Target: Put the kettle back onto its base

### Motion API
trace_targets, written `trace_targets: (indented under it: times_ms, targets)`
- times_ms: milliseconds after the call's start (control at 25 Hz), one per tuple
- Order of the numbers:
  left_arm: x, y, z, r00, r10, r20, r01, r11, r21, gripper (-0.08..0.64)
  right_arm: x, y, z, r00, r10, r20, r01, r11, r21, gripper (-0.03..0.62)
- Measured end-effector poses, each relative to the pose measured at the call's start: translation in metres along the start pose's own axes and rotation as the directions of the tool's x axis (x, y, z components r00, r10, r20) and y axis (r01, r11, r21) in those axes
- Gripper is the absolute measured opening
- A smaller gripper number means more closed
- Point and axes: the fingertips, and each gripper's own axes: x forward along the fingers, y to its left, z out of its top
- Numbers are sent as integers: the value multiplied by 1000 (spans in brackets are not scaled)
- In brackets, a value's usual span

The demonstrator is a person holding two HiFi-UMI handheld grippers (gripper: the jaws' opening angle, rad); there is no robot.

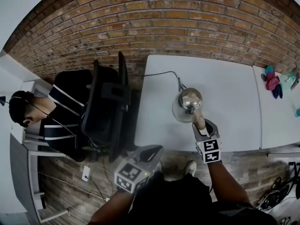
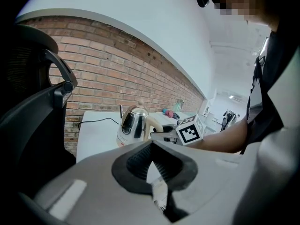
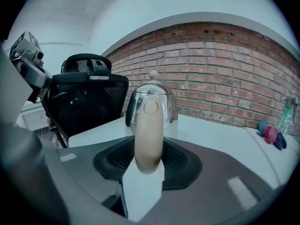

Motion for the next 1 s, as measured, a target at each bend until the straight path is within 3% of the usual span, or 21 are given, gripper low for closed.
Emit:
trace_targets:
  times_ms: [400,640,1000]
  targets:
    - [7,-22,3,999,-51,11,51,998,30,1,-33,0,4,1000,-17,-8,17,999,-34,204]
    - [4,-31,0,998,-62,3,62,997,37,1,-38,3,0,999,-10,-44,7,998,-61,166]
    - [-7,-35,-4,999,-49,10,49,999,20,1,-35,40,6,994,80,-71,-86,993,-78,147]
